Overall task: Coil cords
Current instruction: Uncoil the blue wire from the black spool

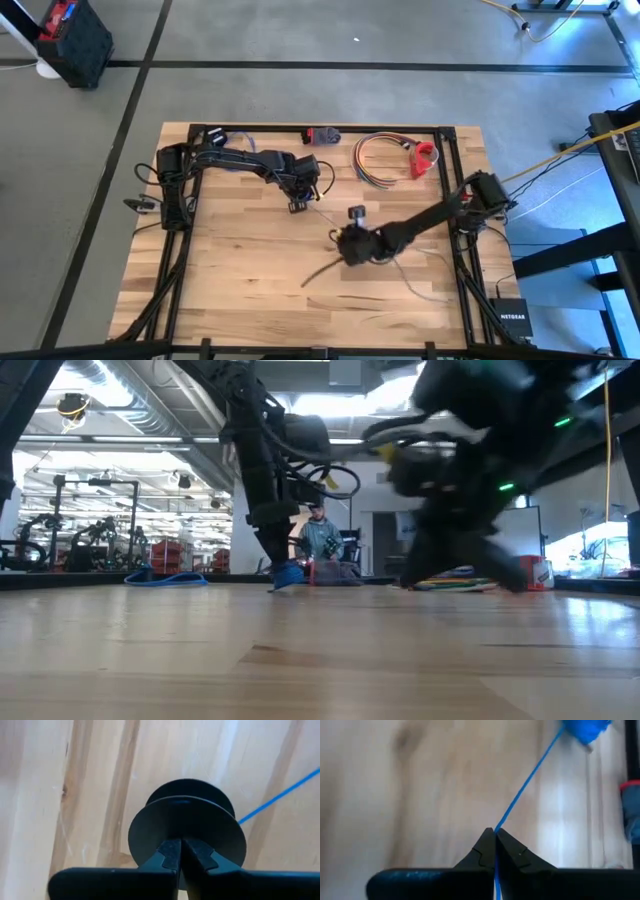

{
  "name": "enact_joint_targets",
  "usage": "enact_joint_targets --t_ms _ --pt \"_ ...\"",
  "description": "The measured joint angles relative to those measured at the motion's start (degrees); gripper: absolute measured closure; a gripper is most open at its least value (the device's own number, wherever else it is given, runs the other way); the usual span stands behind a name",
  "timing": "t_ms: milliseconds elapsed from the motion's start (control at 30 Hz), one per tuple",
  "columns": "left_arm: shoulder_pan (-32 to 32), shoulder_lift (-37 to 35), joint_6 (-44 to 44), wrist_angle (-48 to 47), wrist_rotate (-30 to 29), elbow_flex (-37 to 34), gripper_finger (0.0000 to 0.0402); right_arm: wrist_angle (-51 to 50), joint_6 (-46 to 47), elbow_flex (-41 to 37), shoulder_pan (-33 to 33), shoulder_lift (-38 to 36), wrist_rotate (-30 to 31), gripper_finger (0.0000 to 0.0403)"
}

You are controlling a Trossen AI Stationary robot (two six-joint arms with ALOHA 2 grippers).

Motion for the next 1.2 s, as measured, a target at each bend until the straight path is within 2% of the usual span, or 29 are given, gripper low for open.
enact_joint_targets --t_ms 167,333,600,867,933,1067,1133,1200 --pt "0.19 0.02 -0.39 -0.67 -0.27 -0.1 0.0397 -13.24 8.27 -0.89 6.88 -3.83 1.58 0.0401" --pt "0.23 0.13 -1.25 -1.14 -0.5 -0.22 0.04 -15.06 18.29 -7.51 11.99 -9.79 1.54 0.0401" --pt "0.06 0.13 -2.09 -2.27 -0.72 -0.31 0.0398 -28.3 44.83 -16.83 22.48 -23.69 0.97 0.0401" --pt "-0.09 0.13 -2.46 -1.38 0.17 -0.2 0.0399 -42.47 68.09 -17.48 33.21 -36.91 -0.23 0.0399" --pt "-0.12 0.13 -2.48 -1.17 0.35 -0.2 0.0399 -42.96 71.55 -17.55 34.07 -38.56 -1.01 0.0398" --pt "-0.12 0.13 -2.43 -1.49 -0.01 -0.22 0.0398 -40.15 72.49 -17.53 33.13 -39.39 0.08 0.0384" --pt "-0.14 0.13 -2.15 -2.03 -0.99 -0.28 0.0398 -39.21 71.84 -17.33 31.36 -39.5 -0.24 0.0367" --pt "-0.13 0.13 -2.15 -2.12 -0.86 -0.29 0.0398 -38.33 70.83 -17.29 29.34 -39.48 -3.01 0.0343"
